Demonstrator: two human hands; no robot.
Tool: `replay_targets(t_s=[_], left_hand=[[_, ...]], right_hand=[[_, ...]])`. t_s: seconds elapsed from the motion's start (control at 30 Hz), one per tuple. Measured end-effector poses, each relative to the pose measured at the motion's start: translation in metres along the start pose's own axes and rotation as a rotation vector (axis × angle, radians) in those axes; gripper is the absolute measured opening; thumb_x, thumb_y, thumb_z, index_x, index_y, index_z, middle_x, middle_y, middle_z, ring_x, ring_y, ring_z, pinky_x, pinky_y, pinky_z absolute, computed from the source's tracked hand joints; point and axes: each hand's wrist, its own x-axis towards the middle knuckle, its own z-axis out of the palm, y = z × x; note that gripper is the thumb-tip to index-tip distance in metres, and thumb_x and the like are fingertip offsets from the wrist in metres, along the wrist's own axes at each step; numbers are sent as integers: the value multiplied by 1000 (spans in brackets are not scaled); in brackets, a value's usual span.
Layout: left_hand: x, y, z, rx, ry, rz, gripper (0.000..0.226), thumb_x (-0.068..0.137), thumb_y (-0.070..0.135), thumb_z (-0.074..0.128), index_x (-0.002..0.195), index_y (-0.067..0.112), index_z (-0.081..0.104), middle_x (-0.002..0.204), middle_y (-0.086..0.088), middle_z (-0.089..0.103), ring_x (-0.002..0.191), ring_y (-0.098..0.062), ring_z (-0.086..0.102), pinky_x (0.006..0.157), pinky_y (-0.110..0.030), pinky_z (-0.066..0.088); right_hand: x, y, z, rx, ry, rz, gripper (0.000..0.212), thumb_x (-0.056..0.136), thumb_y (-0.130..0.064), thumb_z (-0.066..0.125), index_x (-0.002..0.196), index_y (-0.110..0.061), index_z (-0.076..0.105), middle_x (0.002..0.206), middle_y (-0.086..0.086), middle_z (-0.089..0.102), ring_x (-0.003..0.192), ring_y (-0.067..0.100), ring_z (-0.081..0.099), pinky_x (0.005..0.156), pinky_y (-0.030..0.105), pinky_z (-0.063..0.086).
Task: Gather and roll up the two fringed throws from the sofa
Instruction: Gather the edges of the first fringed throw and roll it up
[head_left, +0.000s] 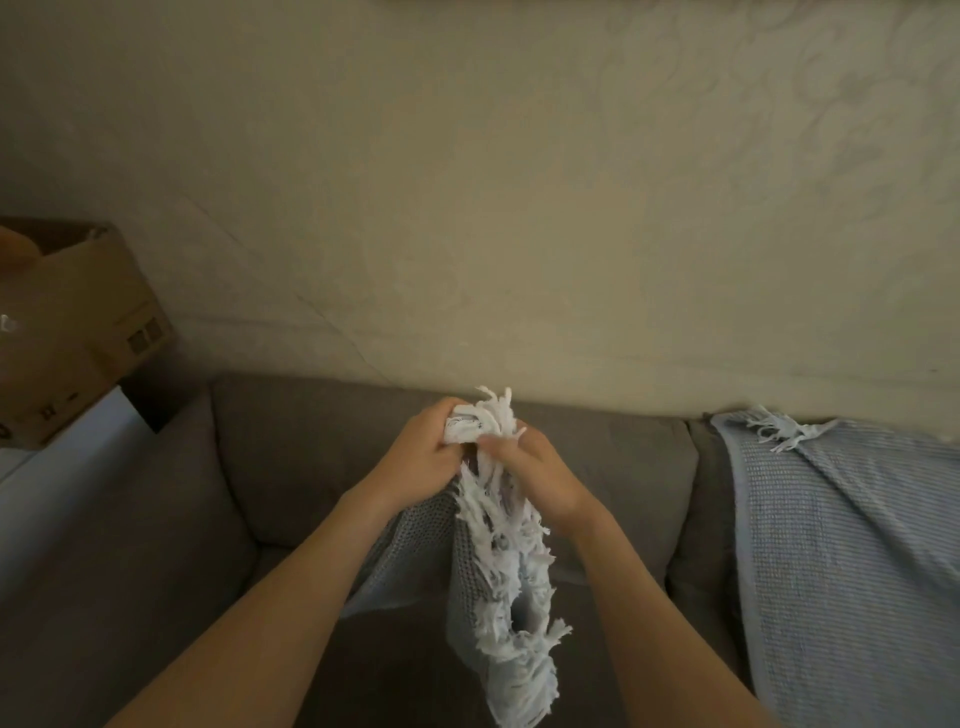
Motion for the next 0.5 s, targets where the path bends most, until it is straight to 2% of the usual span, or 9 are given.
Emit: replay_targets(t_s=[0.1,0.2,0.27,0.37,0.43,0.5], left_hand=[[2,1,1,-29,121,20,41,94,-1,61,129,19,67,116,8,75,106,-6,71,95,-32,58],[8,4,-1,-39,237,25,41,92,-4,58,125,17,71,117,7,76,110,-8,70,99,-33,57],[12,5,-4,-58,273,27,36,92,-2,63,122,16,73,112,7,77,105,-7,72,94,-31,58],[12,9,-10,-90,340,56,24,92,4,74,113,15,76,101,9,79,91,-5,73,81,-23,57],[10,9,-18,-116,398,103,20,92,5,77,110,13,77,97,8,78,87,-6,73,76,-19,56],[8,9,-27,-153,445,123,20,92,6,77,112,11,77,99,7,79,89,-6,74,78,-18,56]], right_hand=[[0,7,16,-84,166,-63,71,76,-17,86,136,-24,48,125,-3,65,114,9,68,97,35,58],[6,20,29,-276,258,-73,79,62,-23,82,130,-34,43,123,-6,58,115,14,63,96,41,57],[7,26,38,-312,323,-2,71,63,-23,79,125,-31,44,115,-6,60,108,17,63,91,43,57],[7,31,40,-389,374,105,48,69,-19,71,115,-20,57,101,-6,68,96,18,68,80,34,56],[11,39,28,-559,254,147,42,72,-26,70,112,-15,66,103,2,73,99,22,71,79,32,53],[11,51,14,-658,102,236,36,78,-23,75,112,-13,71,108,8,75,103,27,72,84,34,57]])
